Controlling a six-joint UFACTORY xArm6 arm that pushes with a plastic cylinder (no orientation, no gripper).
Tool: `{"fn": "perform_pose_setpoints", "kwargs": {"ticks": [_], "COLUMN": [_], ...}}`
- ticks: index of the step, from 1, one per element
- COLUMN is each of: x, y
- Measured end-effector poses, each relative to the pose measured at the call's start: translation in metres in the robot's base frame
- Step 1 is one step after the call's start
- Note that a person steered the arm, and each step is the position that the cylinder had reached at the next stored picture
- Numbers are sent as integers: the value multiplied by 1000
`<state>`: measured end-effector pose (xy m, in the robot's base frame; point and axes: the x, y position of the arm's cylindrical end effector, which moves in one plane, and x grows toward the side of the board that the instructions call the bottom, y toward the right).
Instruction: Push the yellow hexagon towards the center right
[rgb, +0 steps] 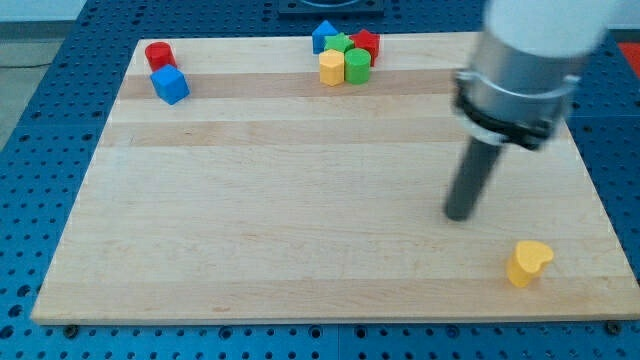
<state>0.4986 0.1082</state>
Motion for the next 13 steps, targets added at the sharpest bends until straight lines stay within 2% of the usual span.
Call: {"fn": "perform_pose_setpoints", "kwargs": {"ticks": [2, 3, 4, 5, 6, 7, 9, 11, 12, 13], "x": [-92, -115, -165, -217, -249, -265, -257, -199, -192, -205], "y": [-165, -223, -279, -279, -255, -232, -176, -113, -131, -181]}}
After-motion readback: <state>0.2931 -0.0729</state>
